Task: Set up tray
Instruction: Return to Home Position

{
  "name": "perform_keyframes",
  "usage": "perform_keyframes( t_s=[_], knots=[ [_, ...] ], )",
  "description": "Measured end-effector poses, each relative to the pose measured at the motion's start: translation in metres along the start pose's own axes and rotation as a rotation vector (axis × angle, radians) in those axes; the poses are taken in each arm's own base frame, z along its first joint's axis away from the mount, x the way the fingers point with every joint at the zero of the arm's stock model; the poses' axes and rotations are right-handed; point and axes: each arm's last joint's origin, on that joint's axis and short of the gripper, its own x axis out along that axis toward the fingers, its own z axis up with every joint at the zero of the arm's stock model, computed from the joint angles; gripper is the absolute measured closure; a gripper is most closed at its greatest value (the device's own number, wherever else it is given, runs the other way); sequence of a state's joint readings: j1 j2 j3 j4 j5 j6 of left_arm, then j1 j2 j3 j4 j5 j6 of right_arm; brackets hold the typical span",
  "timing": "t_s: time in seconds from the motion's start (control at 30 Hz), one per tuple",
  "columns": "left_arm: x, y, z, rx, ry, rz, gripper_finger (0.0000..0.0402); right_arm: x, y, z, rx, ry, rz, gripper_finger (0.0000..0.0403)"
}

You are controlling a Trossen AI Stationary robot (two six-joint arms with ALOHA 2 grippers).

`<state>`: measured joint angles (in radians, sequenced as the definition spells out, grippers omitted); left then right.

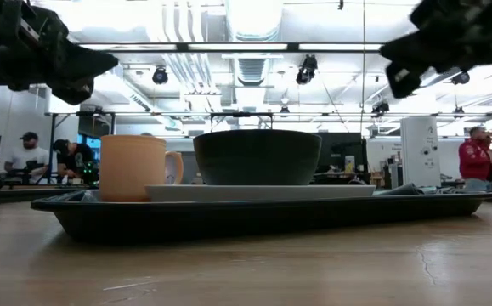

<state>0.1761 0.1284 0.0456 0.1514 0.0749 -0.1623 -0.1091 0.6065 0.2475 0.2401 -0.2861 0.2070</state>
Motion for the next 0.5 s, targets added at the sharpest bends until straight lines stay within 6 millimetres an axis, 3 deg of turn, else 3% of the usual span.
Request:
perform_keyframes(
  t_s=[0.27,0.5],
  knots=[
    [0.0,0.0,0.002,0.033,-0.017,-0.003,0.0402,-0.024,-0.001,-0.038,-0.067,-0.077,0.002,0.0395],
    [0.0,0.0,-0.001,0.04,-0.004,-0.004,0.0402,-0.032,-0.003,-0.043,-0.06,-0.194,-0.089,0.0395]
  ],
)
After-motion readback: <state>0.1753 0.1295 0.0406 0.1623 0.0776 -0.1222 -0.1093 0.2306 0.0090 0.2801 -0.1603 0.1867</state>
